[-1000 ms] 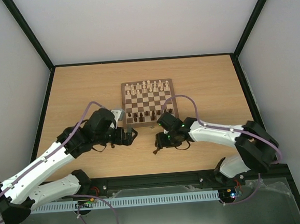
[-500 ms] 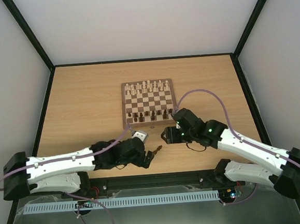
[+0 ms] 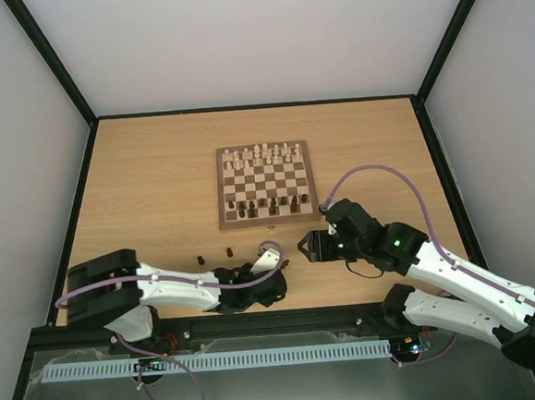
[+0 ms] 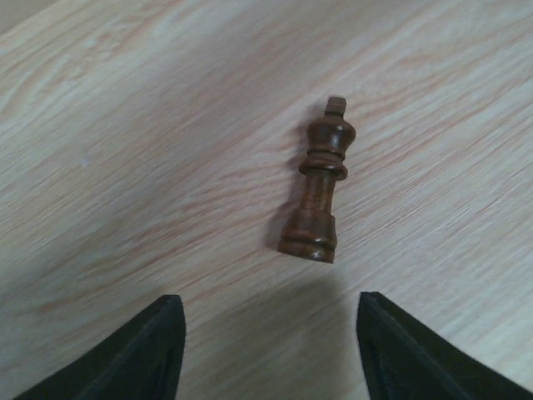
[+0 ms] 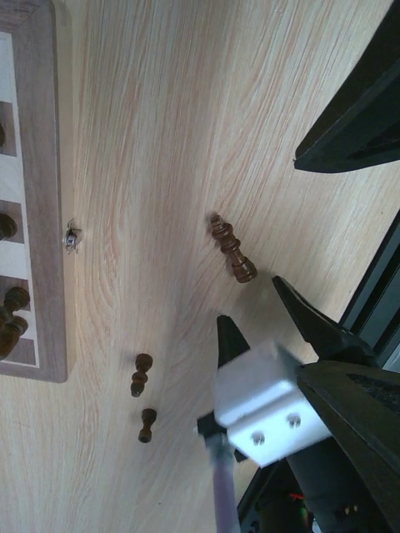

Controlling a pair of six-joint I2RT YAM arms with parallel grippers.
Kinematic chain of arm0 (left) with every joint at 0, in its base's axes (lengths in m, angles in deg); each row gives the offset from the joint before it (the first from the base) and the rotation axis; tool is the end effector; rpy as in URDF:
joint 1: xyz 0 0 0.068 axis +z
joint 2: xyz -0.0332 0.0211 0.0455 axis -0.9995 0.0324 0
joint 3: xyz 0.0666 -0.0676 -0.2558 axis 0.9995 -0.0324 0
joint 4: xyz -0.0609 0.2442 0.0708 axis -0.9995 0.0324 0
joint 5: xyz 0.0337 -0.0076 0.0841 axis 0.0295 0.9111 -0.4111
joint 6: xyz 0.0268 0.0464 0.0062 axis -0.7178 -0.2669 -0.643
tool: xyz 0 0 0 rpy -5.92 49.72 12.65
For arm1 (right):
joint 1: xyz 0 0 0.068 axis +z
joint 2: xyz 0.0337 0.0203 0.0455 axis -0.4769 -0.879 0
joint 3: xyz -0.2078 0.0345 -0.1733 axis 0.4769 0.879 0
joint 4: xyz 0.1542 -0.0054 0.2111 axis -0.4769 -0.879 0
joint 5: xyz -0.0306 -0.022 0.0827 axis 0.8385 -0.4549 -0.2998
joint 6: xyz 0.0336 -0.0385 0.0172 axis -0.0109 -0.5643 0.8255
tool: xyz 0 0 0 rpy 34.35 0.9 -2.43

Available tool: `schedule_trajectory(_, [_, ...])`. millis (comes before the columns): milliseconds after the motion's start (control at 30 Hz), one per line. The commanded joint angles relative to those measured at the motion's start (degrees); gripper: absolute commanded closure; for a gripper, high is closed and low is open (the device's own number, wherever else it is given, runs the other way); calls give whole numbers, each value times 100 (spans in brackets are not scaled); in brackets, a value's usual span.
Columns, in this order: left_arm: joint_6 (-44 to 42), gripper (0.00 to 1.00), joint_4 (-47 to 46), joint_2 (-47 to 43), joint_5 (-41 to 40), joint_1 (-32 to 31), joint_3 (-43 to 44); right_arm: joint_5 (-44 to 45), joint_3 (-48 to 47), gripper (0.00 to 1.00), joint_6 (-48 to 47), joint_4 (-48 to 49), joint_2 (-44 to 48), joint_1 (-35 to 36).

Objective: Set up the chess pieces on the board
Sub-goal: Pick up the chess piece at the center of the board, then place the chess piece on the chessboard.

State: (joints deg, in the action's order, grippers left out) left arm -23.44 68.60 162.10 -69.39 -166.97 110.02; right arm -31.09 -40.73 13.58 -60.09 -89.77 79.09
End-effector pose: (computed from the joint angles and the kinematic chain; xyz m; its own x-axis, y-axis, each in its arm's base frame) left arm 0.0665 -0.2615 0.1424 -0.6583 0.3660 -0.6578 0.5588 0.8231 -0.1011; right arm 0.1161 0.1424 0.2807 -0.8154 0.1029 -0.5696 -0.2985 0.7684 0.5661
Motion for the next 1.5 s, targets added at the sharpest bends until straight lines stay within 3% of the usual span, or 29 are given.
schedule_trajectory(0, [-273, 45, -439, 558, -94, -24, 251, 3, 153, 37, -16, -257, 135, 21])
schedule_trajectory(400, [-353, 54, -690, 1084, 200, 9, 388, 22, 244, 37, -31, -249, 171, 26])
schedule_trajectory(500, [-318, 71, -687, 1089, 242, 32, 345, 27, 240, 37, -28, -253, 171, 21])
schedule_trajectory(567, [-258, 91, -654, 1050, 245, 35, 297, 40, 240, 37, -37, -251, 171, 28])
schedule_trajectory(600, [-230, 96, -636, 1020, 245, 34, 262, 40, 240, 37, -32, -243, 164, 28])
schedule_trajectory(800, [-126, 98, -185, 491, 233, 34, 173, 35, 250, 37, -13, -190, 135, 26])
schedule_trajectory(1033, [-182, 97, 762, -1055, 459, 8, 210, 79, 183, 36, -161, -151, 123, 18])
schedule_trajectory(1167, [-281, 95, 1264, -1737, 630, 12, 435, 133, 64, 25, -195, -151, 160, 15])
schedule_trajectory(1267, [-343, 95, 1461, -2212, 825, 15, 499, 177, 17, 0, -159, -130, 170, 18])
schedule_trajectory(1467, [-439, 93, 1546, -3086, 1297, 102, 482, 187, -10, 2, -128, 41, 143, 16])
